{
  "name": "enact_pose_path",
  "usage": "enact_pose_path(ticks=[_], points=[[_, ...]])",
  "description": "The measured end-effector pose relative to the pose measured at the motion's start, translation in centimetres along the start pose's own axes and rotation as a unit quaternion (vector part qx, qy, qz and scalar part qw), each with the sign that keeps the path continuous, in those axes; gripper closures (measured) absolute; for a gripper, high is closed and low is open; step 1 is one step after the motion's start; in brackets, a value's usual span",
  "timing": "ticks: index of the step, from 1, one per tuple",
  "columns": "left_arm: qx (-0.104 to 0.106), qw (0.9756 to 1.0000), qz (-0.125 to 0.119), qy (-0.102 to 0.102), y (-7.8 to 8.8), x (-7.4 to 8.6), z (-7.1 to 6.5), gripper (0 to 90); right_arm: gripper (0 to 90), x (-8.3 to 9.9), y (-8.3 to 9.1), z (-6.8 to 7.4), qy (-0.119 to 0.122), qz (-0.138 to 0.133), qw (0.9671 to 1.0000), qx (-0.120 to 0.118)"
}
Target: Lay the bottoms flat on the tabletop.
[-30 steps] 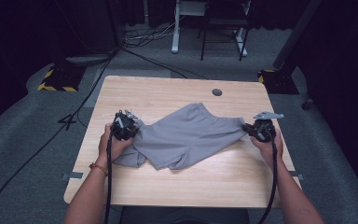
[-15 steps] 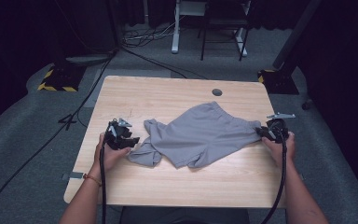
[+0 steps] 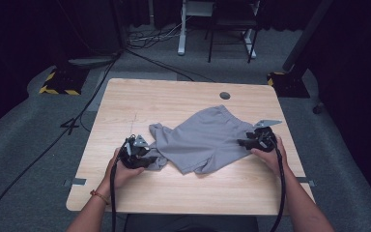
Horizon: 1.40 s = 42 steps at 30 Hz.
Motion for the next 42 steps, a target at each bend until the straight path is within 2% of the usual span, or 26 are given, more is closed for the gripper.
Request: enact_pose_path(ticks=[2,3,4,5,6,7,12,14,16,18,19,20,21,22,24,25,26,28,29,31,34,36,37,39,40,42], points=[[-0.017,0.9998,-0.012,0.001,0.5,-0.1,0.4,75.0,53.1,0.4,-0.6,0.0,0.006,0.019,0.9997,0.015],[-0.023,0.9996,-0.013,-0.001,0.9,-0.1,0.6,81.3,58.0,0.4,-0.6,0.0,0.000,0.017,0.9998,0.011],[-0.023,0.9995,-0.020,0.001,1.3,-0.1,0.8,82.0,68.7,0.4,-0.6,-0.3,-0.005,0.016,0.9997,0.016],[-0.033,0.9992,-0.023,0.002,1.8,-0.1,1.0,82.6,75.7,0.5,-0.4,-0.8,-0.005,0.018,0.9994,0.030],[-0.052,0.9984,-0.022,-0.002,2.4,0.0,1.4,82.8,80.3,0.6,-0.4,-1.1,-0.008,0.018,0.9992,0.034],[-0.056,0.9980,-0.030,0.003,3.1,0.0,1.7,82.9,85.8,0.8,-0.3,-1.4,-0.012,0.019,0.9990,0.039],[-0.092,0.9936,-0.058,0.033,6.7,0.7,3.7,83.0,89.5,1.4,0.6,-4.2,-0.026,0.025,0.9935,0.108],[-0.103,0.9931,-0.041,0.040,7.6,1.8,4.2,83.0,89.5,1.8,1.1,-5.4,-0.036,0.028,0.9902,0.132],[-0.092,0.9945,-0.027,0.042,7.9,2.9,3.9,82.9,89.4,2.3,1.5,-6.5,-0.042,0.032,0.9870,0.152],[-0.070,0.9968,0.008,0.037,7.6,4.2,3.0,82.5,88.8,2.4,2.0,-7.2,-0.070,0.023,0.9869,0.143],[-0.061,0.9976,0.013,0.029,7.5,4.5,2.4,81.8,87.6,2.3,2.1,-7.5,-0.077,0.014,0.9870,0.141],[-0.042,0.9989,0.015,0.018,7.3,4.7,1.6,80.4,84.3,2.2,2.3,-7.6,-0.082,0.009,0.9867,0.140],[-0.025,0.9995,0.019,0.004,7.2,4.7,0.8,78.1,75.4,2.1,2.5,-7.7,-0.087,0.003,0.9857,0.144],[-0.027,0.9994,0.019,-0.009,7.2,4.6,0.2,74.9,68.1,2.1,2.7,-8.0,-0.092,-0.003,0.9847,0.148],[-0.023,0.9995,0.012,-0.016,7.2,4.2,-0.4,61.8,60.0,2.0,3.2,-8.3,-0.103,-0.009,0.9833,0.149],[-0.009,0.9996,-0.020,-0.015,7.4,2.9,-1.3,54.1,54.6,2.0,3.6,-8.7,-0.107,-0.011,0.9814,0.159],[-0.004,0.9992,-0.038,-0.007,7.4,2.1,-1.7,48.1,53.4,2.0,3.9,-9.1,-0.114,-0.015,0.9797,0.164],[0.003,0.9969,-0.079,-0.003,7.6,0.3,-2.1,35.4,50.3,2.3,4.6,-10.0,-0.132,-0.021,0.9753,0.176],[-0.001,0.9960,-0.089,-0.001,7.4,-0.6,-2.1,34.2,47.9,2.5,4.8,-10.4,-0.132,-0.019,0.9735,0.186],[-0.029,0.9956,-0.089,-0.001,6.6,-2.2,-1.4,33.2,46.1,3.2,4.9,-11.1,-0.134,-0.001,0.9698,0.204],[-0.032,0.9975,-0.063,0.001,3.9,-4.0,-0.4,33.1,43.1,4.2,4.8,-11.8,-0.160,0.013,0.9647,0.208],[-0.042,0.9984,-0.039,0.002,1.6,-4.9,0.5,33.1,40.4,4.8,4.4,-12.1,-0.159,0.033,0.9635,0.213],[-0.036,0.9989,-0.030,0.010,0.5,-5.3,0.8,32.1,39.1,5.0,4.2,-12.2,-0.166,0.038,0.9632,0.208],[-0.017,0.9991,-0.023,0.032,-1.2,-5.8,1.2,30.7,36.5,5.3,3.9,-12.1,-0.176,0.037,0.9656,0.188],[-0.017,0.9991,-0.023,0.032,-1.2,-5.8,1.2,30.6,35.6,5.4,3.7,-12.1,-0.178,0.037,0.9664,0.182],[-0.018,0.9992,-0.004,0.034,-2.5,-5.8,1.6,33.3,34.7,5.5,3.5,-12.1,-0.183,0.036,0.9676,0.170]])
Point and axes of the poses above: each handheld gripper's, and its own axes: y roughly backward along the jaws, x roughly out of its underside, z roughly to its left, the point moved 9 cm from there along -y, roughly forward along the jaws, and after that the axes turned 6 degrees about x, right-handed, at the moved point
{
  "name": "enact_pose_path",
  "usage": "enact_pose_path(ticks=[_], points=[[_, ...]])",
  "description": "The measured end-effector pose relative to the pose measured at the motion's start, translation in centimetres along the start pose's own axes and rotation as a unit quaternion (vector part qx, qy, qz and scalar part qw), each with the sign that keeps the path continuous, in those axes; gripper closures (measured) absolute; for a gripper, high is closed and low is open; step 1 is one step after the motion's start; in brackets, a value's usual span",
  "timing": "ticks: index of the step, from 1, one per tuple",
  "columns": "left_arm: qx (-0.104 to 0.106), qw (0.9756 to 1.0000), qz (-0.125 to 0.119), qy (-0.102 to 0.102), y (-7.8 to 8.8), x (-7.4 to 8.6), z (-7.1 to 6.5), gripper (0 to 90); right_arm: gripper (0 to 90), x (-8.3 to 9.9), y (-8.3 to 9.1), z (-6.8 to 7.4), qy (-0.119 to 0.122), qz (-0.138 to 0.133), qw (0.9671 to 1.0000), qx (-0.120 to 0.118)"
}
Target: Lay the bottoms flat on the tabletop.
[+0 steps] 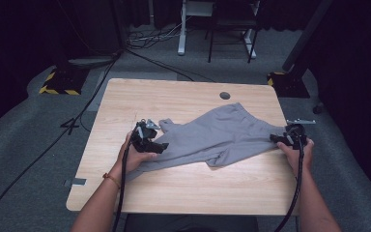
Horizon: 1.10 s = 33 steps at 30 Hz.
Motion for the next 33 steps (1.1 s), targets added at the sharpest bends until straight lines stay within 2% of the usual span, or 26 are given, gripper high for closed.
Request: enact_pose_path(ticks=[1,3,4,6,7,9,10,11,12,15,17,19,20,21,22,25,27,28,29,30,31,32,33], points=[[0.003,1.0000,0.005,0.001,-0.2,0.1,-0.1,39.8,35.6,0.1,-0.1,0.1,0.001,0.005,1.0000,-0.002],[0.012,0.9998,0.017,-0.009,-0.3,0.6,-0.3,46.3,38.3,0.2,-0.2,0.2,0.004,0.008,1.0000,0.001],[0.021,0.9993,0.025,-0.018,-0.3,1.0,-0.6,54.1,44.4,0.1,-0.2,0.4,0.005,0.008,1.0000,0.000],[0.034,0.9980,0.045,-0.028,-0.5,1.9,-1.3,60.3,54.1,0.0,-0.1,0.7,0.013,0.006,0.9999,-0.001],[0.039,0.9976,0.046,-0.035,-0.5,2.2,-1.8,64.1,61.5,0.0,-0.1,0.8,0.018,0.005,0.9998,-0.004],[0.061,0.9963,0.049,-0.037,-0.3,2.6,-3.2,63.9,73.5,-0.1,0.0,1.1,0.021,0.002,0.9998,-0.007],[0.064,0.9956,0.053,-0.043,-0.3,2.9,-3.9,63.6,78.9,-0.2,0.0,1.3,0.025,-0.002,0.9996,-0.009],[0.064,0.9956,0.053,-0.043,-0.3,2.9,-3.9,63.3,83.1,-0.4,0.1,1.4,0.031,-0.009,0.9994,-0.012],[0.076,0.9929,0.065,-0.064,-0.1,3.4,-5.8,62.8,84.5,-0.5,0.2,1.6,0.038,-0.016,0.9991,-0.013],[0.104,0.9874,0.082,-0.087,-0.1,4.1,-9.0,60.3,85.4,-1.3,0.8,2.6,0.055,-0.038,0.9975,-0.023],[0.117,0.9821,0.097,-0.111,-0.2,4.3,-10.8,59.0,85.5,-2.1,1.6,3.6,0.067,-0.061,0.9952,-0.036],[0.131,0.9784,0.099,-0.125,-0.2,3.9,-12.5,55.5,85.5,-3.2,2.7,4.8,0.083,-0.089,0.9915,-0.046],[0.145,0.9756,0.091,-0.137,-0.1,3.5,-13.4,53.2,85.5,-3.7,3.3,5.6,0.094,-0.097,0.9894,-0.052],[0.153,0.9739,0.081,-0.146,0.1,2.8,-14.0,49.3,85.5,-4.2,3.7,6.4,0.101,-0.105,0.9874,-0.061],[0.150,0.9742,0.071,-0.153,0.3,1.9,-14.3,44.0,85.5,-4.7,4.2,7.2,0.109,-0.114,0.9848,-0.073],[0.109,0.9822,0.021,-0.151,0.7,-2.4,-13.3,30.3,85.5,-5.9,5.2,9.7,0.139,-0.131,0.9767,-0.098],[0.096,0.9867,-0.002,-0.132,0.0,-5.3,-11.8,27.5,85.4,-6.2,5.5,11.1,0.154,-0.136,0.9727,-0.107],[0.084,0.9883,-0.006,-0.127,-0.7,-6.6,-10.8,25.6,85.5,-6.3,5.5,11.7,0.159,-0.137,0.9713,-0.113],[0.075,0.9907,-0.006,-0.114,-1.7,-7.7,-9.8,25.2,85.5,-6.2,5.5,12.1,0.164,-0.135,0.9706,-0.113],[0.078,0.9927,-0.004,-0.092,-2.7,-8.7,-8.9,23.8,85.4,-6.2,5.4,12.4,0.167,-0.134,0.9701,-0.115],[0.077,0.9936,0.001,-0.082,-3.8,-9.5,-8.0,22.3,85.4,-6.0,5.3,12.5,0.167,-0.132,0.9699,-0.118],[0.060,0.9949,0.006,-0.081,-4.9,-10.1,-7.0,21.1,85.4,-5.9,5.2,12.6,0.167,-0.130,0.9700,-0.120],[0.051,0.9964,0.008,-0.067,-6.0,-10.6,-6.3,21.3,85.3,-5.8,5.0,12.6,0.168,-0.128,0.9703,-0.117]])
Point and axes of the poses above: each handheld gripper's, and its own axes: y roughly backward along the jaws, x roughly out of its underside, z roughly to its left, the point moved 9 cm from there along -y, roughly forward along the jaws, and after that the axes turned 6 degrees about x, right-handed, at the moved point
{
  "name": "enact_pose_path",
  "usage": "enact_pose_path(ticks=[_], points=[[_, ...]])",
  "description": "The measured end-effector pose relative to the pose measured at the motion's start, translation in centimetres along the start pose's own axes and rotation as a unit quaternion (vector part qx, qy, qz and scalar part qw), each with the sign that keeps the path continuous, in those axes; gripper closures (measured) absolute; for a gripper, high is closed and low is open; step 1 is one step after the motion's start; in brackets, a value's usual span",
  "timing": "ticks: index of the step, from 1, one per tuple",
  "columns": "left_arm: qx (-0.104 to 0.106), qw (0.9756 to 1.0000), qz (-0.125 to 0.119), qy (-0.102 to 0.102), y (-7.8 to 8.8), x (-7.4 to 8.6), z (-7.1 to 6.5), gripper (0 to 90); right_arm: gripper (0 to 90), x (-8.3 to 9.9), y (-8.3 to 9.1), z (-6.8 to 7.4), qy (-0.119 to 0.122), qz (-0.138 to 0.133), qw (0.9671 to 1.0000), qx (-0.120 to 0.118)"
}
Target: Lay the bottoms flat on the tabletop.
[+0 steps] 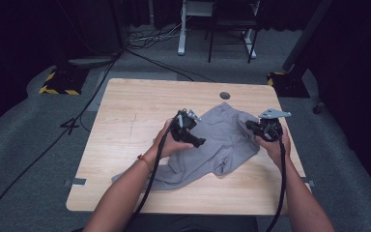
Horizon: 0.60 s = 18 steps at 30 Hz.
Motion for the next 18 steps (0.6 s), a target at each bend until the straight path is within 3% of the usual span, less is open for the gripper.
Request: enact_pose_path(ticks=[1,3,5,8,10,12,16,18], points=[[-0.004,0.9999,0.007,0.015,-0.9,-0.3,0.8,22.2,85.3,0.2,-0.1,-0.1,0.000,0.003,1.0000,0.002],[-0.043,0.9985,0.023,0.025,-2.6,-0.5,2.5,22.5,85.2,0.8,-0.2,-0.4,-0.002,0.009,0.9999,0.007],[-0.041,0.9975,0.026,0.051,-3.9,-0.6,3.2,26.9,85.0,1.3,-0.4,-0.9,-0.002,0.015,0.9998,0.010],[-0.054,0.9954,0.049,0.062,-5.3,-0.5,3.6,30.8,84.8,2.0,-0.4,-1.5,-0.009,0.020,0.9997,0.012],[-0.048,0.9957,0.060,0.052,-5.9,-0.4,3.3,35.9,84.7,2.4,-0.4,-2.0,-0.013,0.024,0.9995,0.014],[-0.040,0.9967,0.064,0.031,-5.8,-0.5,2.8,51.9,84.7,2.7,-0.4,-2.3,-0.019,0.025,0.9994,0.013],[-0.028,0.9972,0.065,0.023,-5.7,-0.5,2.3,79.6,84.7,3.0,-0.4,-2.7,-0.018,0.032,0.9992,0.016],[-0.026,0.9973,0.066,0.018,-5.5,-0.3,2.2,87.2,84.6,3.1,-0.4,-2.9,-0.021,0.033,0.9990,0.019]])
Point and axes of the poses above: each handheld gripper's, and its own axes: y roughly backward along the jaws, x roughly out of its underside, z roughly to its left, the point moved 9 cm from there along -y, roughly forward along the jaws, and after that the axes turned 6 degrees about x, right-handed, at the moved point
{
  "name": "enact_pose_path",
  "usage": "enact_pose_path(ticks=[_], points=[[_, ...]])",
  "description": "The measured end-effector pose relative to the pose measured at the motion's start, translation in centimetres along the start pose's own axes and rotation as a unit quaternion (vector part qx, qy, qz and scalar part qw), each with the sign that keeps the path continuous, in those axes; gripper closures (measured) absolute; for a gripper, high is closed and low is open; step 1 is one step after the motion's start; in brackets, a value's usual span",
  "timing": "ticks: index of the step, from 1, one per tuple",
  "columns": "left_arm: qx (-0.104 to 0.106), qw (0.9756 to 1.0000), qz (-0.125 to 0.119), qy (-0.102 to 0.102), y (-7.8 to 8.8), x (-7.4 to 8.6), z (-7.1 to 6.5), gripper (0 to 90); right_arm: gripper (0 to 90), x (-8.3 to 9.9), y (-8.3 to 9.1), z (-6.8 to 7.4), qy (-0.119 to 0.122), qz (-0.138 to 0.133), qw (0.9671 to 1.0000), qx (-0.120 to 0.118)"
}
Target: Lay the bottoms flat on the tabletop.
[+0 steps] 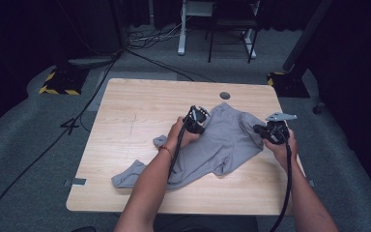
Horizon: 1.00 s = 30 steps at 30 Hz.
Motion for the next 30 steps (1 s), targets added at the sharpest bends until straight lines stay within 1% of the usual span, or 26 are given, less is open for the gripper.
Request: enact_pose_path(ticks=[1,2,4,5,6,8,9,11,12,13,14,15,17,18,19,20,21,22,23,24,25,26,27,28,29,30], points=[[-0.007,1.0000,-0.004,-0.002,0.3,0.0,0.2,88.1,84.6,0.0,0.0,-0.1,-0.002,-0.001,1.0000,0.001],[-0.009,0.9999,-0.013,0.000,0.8,0.0,0.3,88.2,84.6,-0.1,0.1,-0.2,-0.004,-0.002,1.0000,0.003],[-0.008,0.9986,-0.053,0.006,2.6,-0.4,0.6,88.3,84.7,-0.4,0.2,-0.4,-0.010,-0.011,0.9999,0.007],[-0.015,0.9973,-0.071,0.008,3.8,-0.5,0.8,88.3,84.8,-0.7,0.3,-0.5,-0.011,-0.018,0.9997,0.009],[-0.019,0.9960,-0.088,0.002,5.1,-0.6,1.0,88.3,84.8,-1.1,0.3,-0.5,-0.014,-0.019,0.9997,0.008],[-0.034,0.9919,-0.122,-0.001,7.9,-0.8,1.7,88.3,84.9,-2.0,0.4,-0.4,-0.012,-0.027,0.9995,0.009],[-0.038,0.9895,-0.139,0.001,9.3,-0.8,2.1,88.3,84.8,-2.6,0.4,-0.2,-0.005,-0.033,0.9994,0.012],[-0.051,0.9835,-0.173,0.013,11.9,-0.7,3.0,88.4,84.8,-4.1,0.6,0.1,0.005,-0.040,0.9990,0.019],[-0.057,0.9812,-0.183,0.017,13.0,-0.4,3.5,88.4,84.8,-5.0,0.7,0.3,0.009,-0.047,0.9987,0.019],[-0.057,0.9812,-0.183,0.017,13.0,-0.4,3.5,88.3,84.8,-5.8,0.8,0.6,0.011,-0.054,0.9983,0.021],[-0.081,0.9771,-0.196,0.023,14.8,0.3,4.7,88.3,85.1,-6.7,0.8,0.9,0.011,-0.059,0.9980,0.021],[-0.093,0.9754,-0.198,0.029,15.5,0.8,5.4,88.3,85.3,-7.5,0.8,1.2,0.013,-0.066,0.9976,0.020],[-0.105,0.9737,-0.197,0.047,16.4,2.1,6.8,88.3,83.5,-8.9,0.4,1.7,0.016,-0.071,0.9970,0.028],[-0.115,0.9731,-0.192,0.056,16.7,2.9,7.6,88.3,80.8,-9.5,0.0,1.9,0.013,-0.072,0.9968,0.033],[-0.124,0.9729,-0.186,0.062,16.7,3.7,8.4,88.3,76.2,-10.0,-0.4,2.2,0.010,-0.071,0.9969,0.033],[-0.135,0.9729,-0.174,0.070,16.7,4.7,9.2,88.3,68.7,-10.3,-1.0,2.4,0.007,-0.066,0.9971,0.039],[-0.150,0.9722,-0.161,0.081,16.5,5.7,10.1,88.2,66.2,-10.6,-1.5,2.6,0.007,-0.061,0.9968,0.051],[-0.163,0.9716,-0.145,0.093,16.2,6.8,11.1,88.2,62.2,-10.7,-2.0,2.8,0.009,-0.055,0.9969,0.055],[-0.165,0.9717,-0.129,0.108,15.9,7.9,12.1,88.1,56.8,-10.6,-2.5,3.2,0.009,-0.047,0.9974,0.054],[-0.170,0.9709,-0.116,0.123,15.5,9.0,12.9,88.0,54.1,-10.4,-3.0,3.6,0.007,-0.037,0.9981,0.049],[-0.171,0.9712,-0.098,0.134,15.0,10.1,13.5,87.7,52.9,-10.1,-3.3,4.2,0.007,-0.029,0.9989,0.035],[-0.169,0.9718,-0.075,0.147,14.4,11.2,13.9,86.1,51.0,-9.7,-3.5,5.0,0.011,-0.030,0.9994,0.016],[-0.177,0.9705,-0.058,0.153,14.0,12.1,14.4,82.1,51.1,-9.2,-3.6,5.8,0.014,-0.030,0.9994,-0.004],[-0.188,0.9681,-0.050,0.158,13.8,12.7,14.8,76.5,51.2,-8.6,-3.9,6.5,0.017,-0.024,0.9994,-0.017],[-0.193,0.9663,-0.056,0.161,13.9,13.0,14.9,67.8,50.4,-7.9,-4.1,7.3,0.025,-0.015,0.9989,-0.036],[-0.177,0.9670,-0.082,0.164,14.1,12.8,14.5,59.3,50.6,-7.2,-4.1,8.2,0.036,-0.012,0.9978,-0.055]])
Point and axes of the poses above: each handheld gripper's, and its own axes: y roughly backward along the jaws, x roughly out of its underside, z roughly to its left, the point moved 9 cm from there along -y, roughly forward along the jaws, and after that the axes turned 6 degrees about x, right-handed, at the moved point
